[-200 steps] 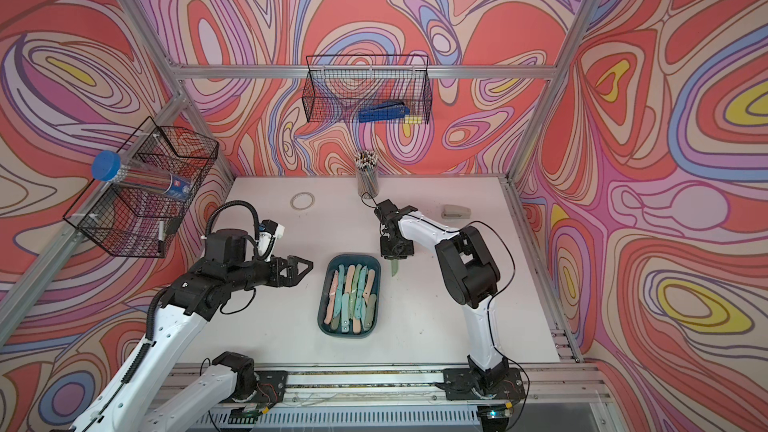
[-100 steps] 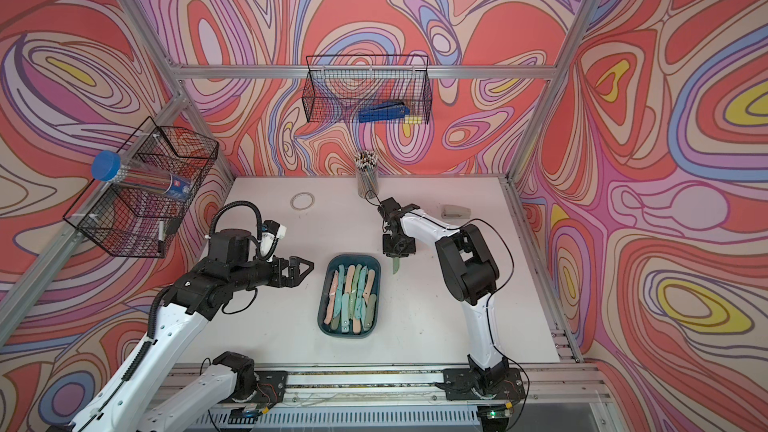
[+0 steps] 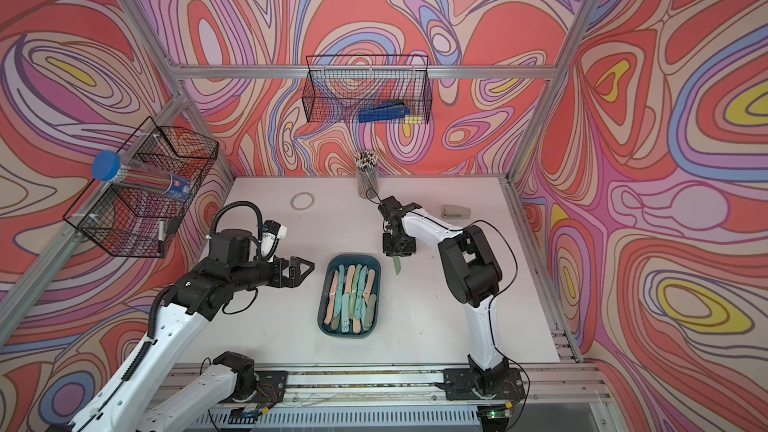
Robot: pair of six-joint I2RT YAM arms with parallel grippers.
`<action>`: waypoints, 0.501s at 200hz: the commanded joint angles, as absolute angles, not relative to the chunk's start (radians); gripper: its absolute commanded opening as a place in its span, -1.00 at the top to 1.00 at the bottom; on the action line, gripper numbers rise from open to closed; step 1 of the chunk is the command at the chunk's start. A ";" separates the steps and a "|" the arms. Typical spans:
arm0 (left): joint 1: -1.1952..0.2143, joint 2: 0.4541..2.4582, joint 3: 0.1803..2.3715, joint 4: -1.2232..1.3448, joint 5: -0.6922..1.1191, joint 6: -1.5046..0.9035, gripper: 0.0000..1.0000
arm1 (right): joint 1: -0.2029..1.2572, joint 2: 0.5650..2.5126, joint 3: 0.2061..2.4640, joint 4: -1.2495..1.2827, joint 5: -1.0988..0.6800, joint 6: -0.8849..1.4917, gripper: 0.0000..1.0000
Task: Take the fruit knife out of the storage box
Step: Place the fruit knife at the center of the board.
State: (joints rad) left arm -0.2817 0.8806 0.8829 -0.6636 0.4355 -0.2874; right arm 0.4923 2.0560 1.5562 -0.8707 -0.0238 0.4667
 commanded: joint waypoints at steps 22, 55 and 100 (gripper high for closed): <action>-0.285 0.870 0.905 -0.707 0.401 -0.270 -0.99 | 0.558 1.850 1.518 -0.875 -0.024 0.506 0.24; -0.286 0.864 0.904 -0.709 0.385 -0.272 -0.99 | 0.714 1.803 1.584 -0.947 -0.023 0.547 0.24; -0.286 0.860 0.904 -0.710 0.388 -0.270 -0.99 | 0.856 1.841 1.595 -0.963 -0.034 0.675 0.24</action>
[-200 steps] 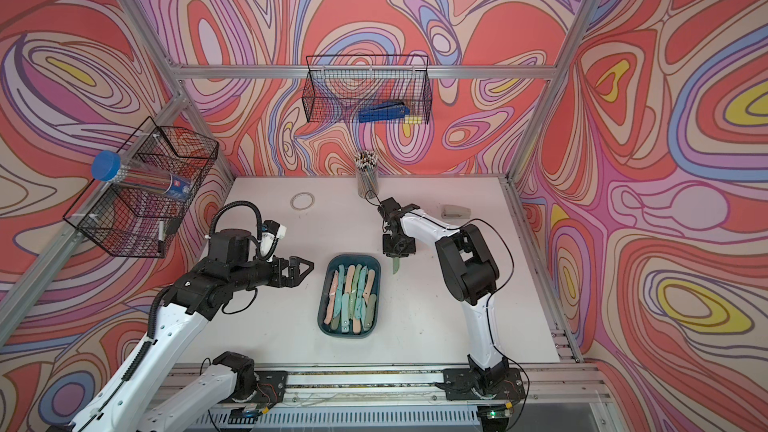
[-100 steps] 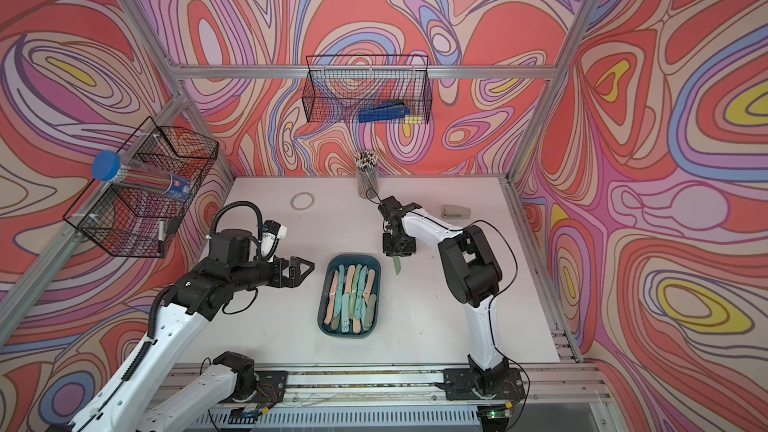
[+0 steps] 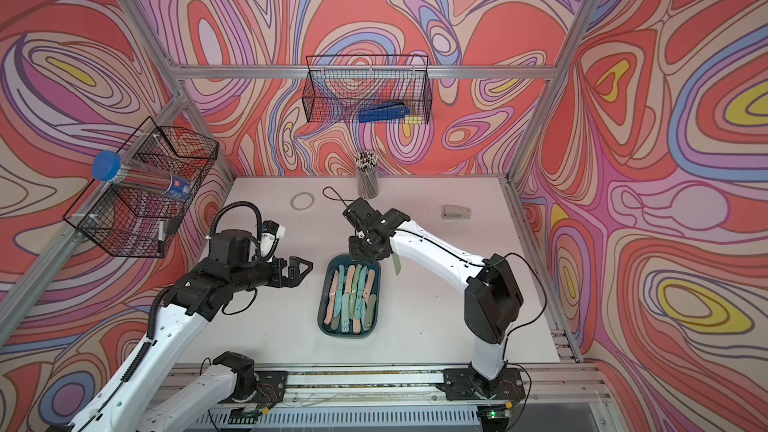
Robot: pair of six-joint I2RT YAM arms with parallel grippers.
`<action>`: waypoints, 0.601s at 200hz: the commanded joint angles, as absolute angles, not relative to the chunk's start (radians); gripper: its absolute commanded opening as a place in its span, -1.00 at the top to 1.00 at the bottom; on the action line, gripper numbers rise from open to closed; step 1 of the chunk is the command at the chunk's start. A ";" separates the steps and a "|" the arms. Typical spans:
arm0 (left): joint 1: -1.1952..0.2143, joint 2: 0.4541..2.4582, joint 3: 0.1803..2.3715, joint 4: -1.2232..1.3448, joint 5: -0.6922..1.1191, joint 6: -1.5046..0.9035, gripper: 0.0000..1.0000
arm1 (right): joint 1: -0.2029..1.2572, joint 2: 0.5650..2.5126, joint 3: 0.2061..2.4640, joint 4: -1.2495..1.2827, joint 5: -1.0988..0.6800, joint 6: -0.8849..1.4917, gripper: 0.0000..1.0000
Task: Take the fruit knife out of the storage box
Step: Place the fruit knife at the center of the board, then pick up the fruit knife from the storage box.
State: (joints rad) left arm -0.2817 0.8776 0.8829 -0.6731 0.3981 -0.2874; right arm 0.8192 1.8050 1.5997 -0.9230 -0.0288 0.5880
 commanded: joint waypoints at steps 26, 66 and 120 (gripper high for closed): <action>-0.287 0.850 0.902 -0.710 0.386 -0.272 -0.99 | 0.894 1.894 1.580 -0.947 -0.039 0.719 0.24; -0.287 0.835 0.899 -0.711 0.380 -0.273 -0.99 | 0.910 1.946 1.544 -0.904 -0.069 0.763 0.29; -0.287 0.839 0.899 -0.710 0.387 -0.271 -0.99 | 0.912 2.023 1.548 -0.905 -0.054 0.782 0.34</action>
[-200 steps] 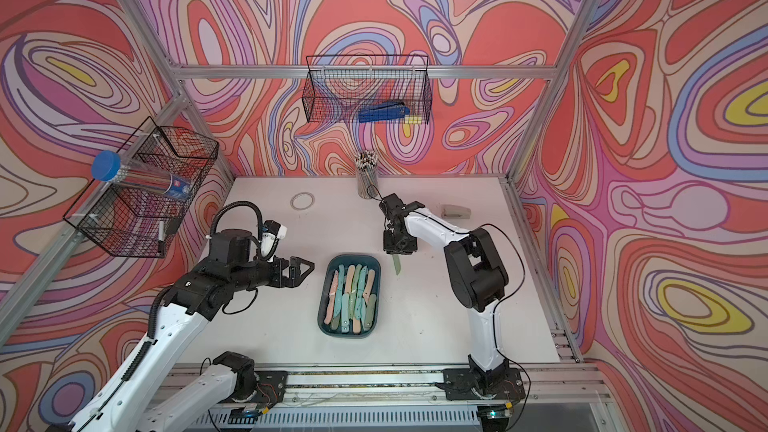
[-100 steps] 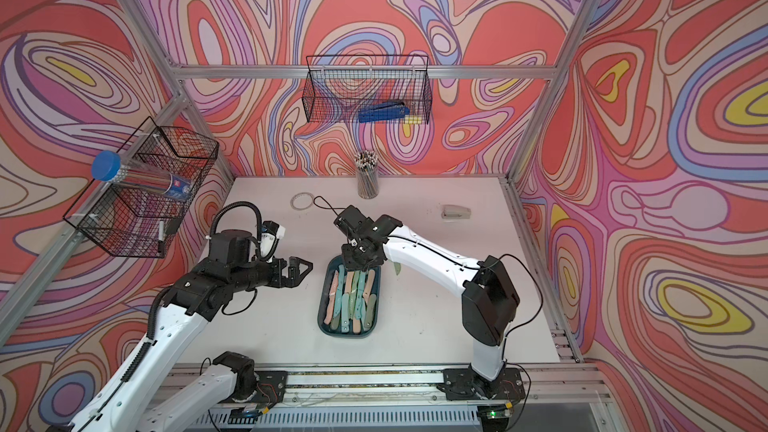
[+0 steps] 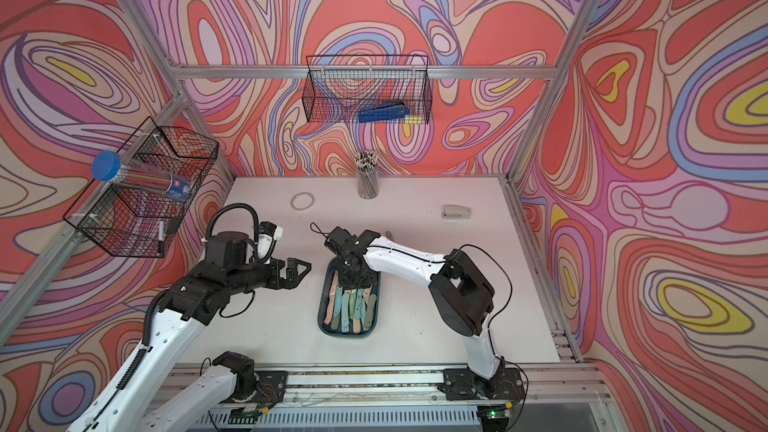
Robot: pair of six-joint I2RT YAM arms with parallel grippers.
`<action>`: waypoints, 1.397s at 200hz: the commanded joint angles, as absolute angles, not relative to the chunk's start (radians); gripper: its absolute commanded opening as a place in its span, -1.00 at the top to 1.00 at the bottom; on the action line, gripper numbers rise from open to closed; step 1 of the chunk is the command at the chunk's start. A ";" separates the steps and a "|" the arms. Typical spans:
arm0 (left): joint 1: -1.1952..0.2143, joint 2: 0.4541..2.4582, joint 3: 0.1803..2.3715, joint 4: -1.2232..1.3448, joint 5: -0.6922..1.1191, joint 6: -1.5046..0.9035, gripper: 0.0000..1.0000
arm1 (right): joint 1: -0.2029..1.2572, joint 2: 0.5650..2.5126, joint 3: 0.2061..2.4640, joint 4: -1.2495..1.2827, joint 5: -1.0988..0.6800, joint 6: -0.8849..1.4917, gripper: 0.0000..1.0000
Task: Take the fruit knife out of the storage box
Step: Pick up the fruit knife from the storage box.
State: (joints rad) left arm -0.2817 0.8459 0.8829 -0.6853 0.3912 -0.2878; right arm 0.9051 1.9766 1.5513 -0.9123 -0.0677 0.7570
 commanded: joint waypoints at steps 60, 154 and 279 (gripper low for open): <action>-0.287 0.831 0.900 -0.713 0.386 -0.268 -0.99 | 0.912 2.112 1.574 -0.881 -0.039 0.772 0.42; -0.290 0.830 0.897 -0.713 0.378 -0.268 -0.99 | 0.910 2.124 1.576 -0.852 -0.036 0.768 0.80; -0.293 0.831 0.898 -0.714 0.377 -0.268 -0.99 | 0.907 1.925 1.569 -0.855 0.008 0.767 0.95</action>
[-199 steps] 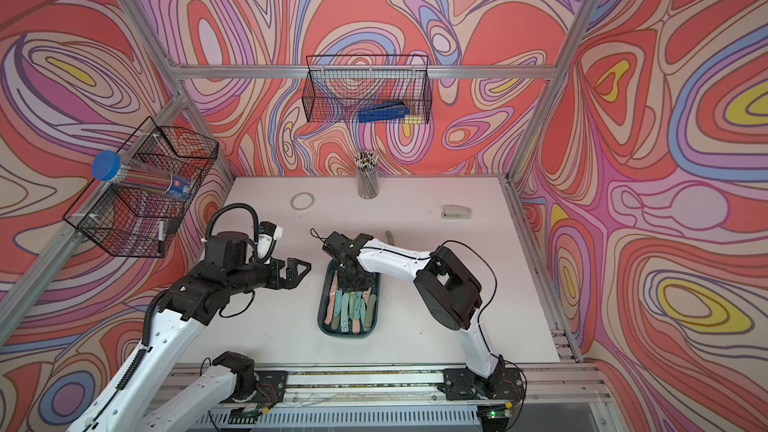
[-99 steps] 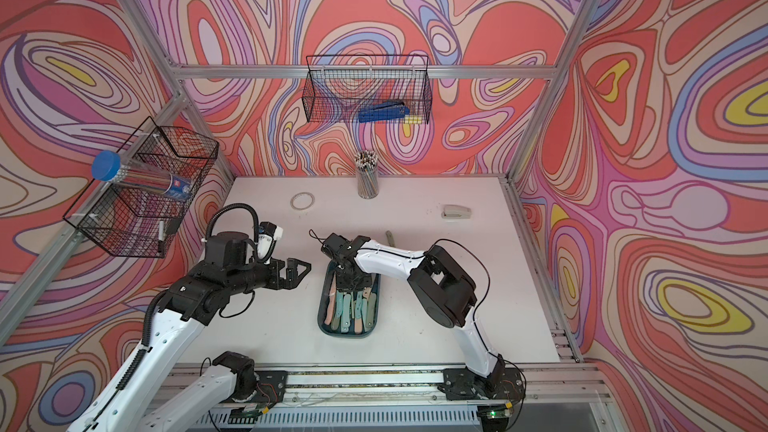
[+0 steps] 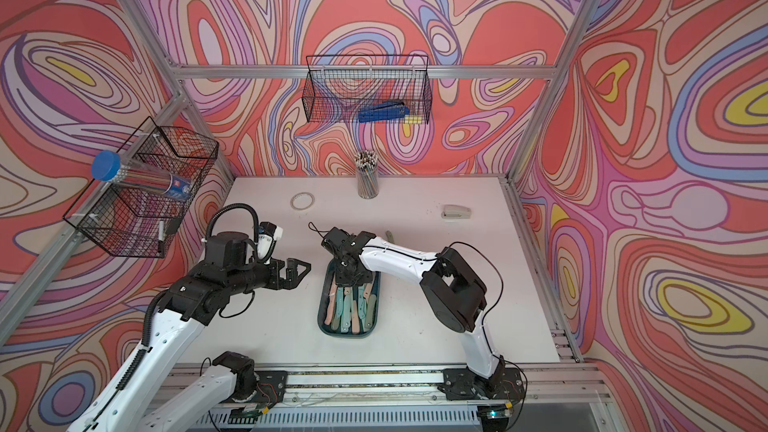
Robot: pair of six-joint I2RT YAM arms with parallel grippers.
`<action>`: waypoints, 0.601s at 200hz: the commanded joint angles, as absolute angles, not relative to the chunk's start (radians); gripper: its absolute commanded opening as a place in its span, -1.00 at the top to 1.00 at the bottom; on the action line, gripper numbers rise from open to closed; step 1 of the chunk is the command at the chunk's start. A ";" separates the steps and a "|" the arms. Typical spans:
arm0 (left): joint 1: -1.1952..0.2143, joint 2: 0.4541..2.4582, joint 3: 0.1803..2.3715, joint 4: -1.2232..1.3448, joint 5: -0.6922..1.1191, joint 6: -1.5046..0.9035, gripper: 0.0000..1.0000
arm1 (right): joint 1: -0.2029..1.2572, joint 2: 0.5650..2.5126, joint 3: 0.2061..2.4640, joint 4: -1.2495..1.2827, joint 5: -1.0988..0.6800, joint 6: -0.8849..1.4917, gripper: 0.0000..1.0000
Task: Take the fruit knife out of the storage box
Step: Pick up the fruit knife from the storage box, then place the fruit knife at the center of the board.
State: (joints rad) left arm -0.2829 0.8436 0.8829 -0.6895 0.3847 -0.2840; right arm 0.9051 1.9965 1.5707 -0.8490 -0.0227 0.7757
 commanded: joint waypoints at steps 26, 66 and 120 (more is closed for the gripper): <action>-0.293 0.836 0.897 -0.711 0.389 -0.268 -0.99 | 0.867 1.858 1.537 -0.823 -0.015 0.728 0.95; -0.309 0.849 0.893 -0.700 0.446 -0.265 -0.99 | 0.698 1.718 1.431 -0.757 -0.110 0.633 0.96; -0.363 0.848 0.890 -0.692 0.444 -0.268 -0.99 | 0.412 1.652 1.292 -0.629 -0.294 0.408 0.98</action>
State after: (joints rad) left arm -0.3431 0.8513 0.8829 -0.6888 0.4267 -0.2810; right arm 0.4793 1.6524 1.3514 -0.7189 -0.1757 0.5652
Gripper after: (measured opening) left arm 0.995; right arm 0.122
